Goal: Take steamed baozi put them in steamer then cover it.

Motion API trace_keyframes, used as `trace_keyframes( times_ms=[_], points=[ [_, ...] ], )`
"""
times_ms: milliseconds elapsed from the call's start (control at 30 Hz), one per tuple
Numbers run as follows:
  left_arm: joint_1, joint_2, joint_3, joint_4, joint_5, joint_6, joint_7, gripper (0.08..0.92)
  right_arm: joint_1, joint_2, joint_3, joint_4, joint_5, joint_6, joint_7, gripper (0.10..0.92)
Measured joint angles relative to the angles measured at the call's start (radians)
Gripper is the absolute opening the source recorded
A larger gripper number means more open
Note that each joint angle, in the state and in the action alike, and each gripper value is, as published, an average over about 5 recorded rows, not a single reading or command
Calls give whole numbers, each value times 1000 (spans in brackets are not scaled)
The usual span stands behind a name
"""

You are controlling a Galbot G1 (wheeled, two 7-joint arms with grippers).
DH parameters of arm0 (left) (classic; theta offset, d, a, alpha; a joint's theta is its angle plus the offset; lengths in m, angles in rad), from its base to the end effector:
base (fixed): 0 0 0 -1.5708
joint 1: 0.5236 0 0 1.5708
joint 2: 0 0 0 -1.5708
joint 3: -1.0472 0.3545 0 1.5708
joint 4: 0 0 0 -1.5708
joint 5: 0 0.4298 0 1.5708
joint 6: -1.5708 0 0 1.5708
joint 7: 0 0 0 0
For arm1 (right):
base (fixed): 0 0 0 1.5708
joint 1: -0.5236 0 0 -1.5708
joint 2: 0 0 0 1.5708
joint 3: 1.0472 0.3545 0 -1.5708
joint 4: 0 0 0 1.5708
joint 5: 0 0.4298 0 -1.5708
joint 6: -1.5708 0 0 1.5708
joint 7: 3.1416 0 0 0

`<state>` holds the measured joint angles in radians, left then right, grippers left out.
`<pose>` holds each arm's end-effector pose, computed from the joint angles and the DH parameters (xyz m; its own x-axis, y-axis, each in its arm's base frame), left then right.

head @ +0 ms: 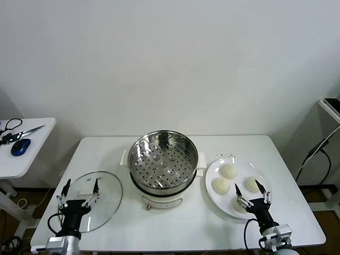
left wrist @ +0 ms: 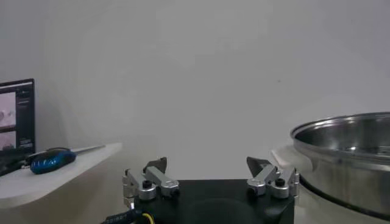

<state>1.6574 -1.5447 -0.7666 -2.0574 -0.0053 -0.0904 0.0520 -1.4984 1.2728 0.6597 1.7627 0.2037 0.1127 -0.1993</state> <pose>0.2156 0.0954 -0.3351 -0.9903 -0.1371 0.0228 -0.1321 0.9794 0.1524 0.2699 -0.1347 -0.4016 -0.9806 -0.1394 0.1379 -0.1541 0.9827 -0.1029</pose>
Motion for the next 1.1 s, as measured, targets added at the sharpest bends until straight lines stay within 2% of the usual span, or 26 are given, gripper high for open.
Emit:
trace_keyframes(
  times_ms=[200,500,800,1100],
  points=[
    [-3,3,1,3,1,0,-7,823,56,-92,-2,-14,-33,-72,-83,823],
    [0,18,14,-5,4,-2,-13,823,307,-398,-159,-148,-133,-186,-347,823],
    [3,32,8,3,0,-6,-21,823,754,-610,-584,-344,-221,-205,-609,823],
    [-1,38,5,23,-4,-7,-28,823,1209,-636,-1066,-535,-266,-206,-768,823]
  ],
)
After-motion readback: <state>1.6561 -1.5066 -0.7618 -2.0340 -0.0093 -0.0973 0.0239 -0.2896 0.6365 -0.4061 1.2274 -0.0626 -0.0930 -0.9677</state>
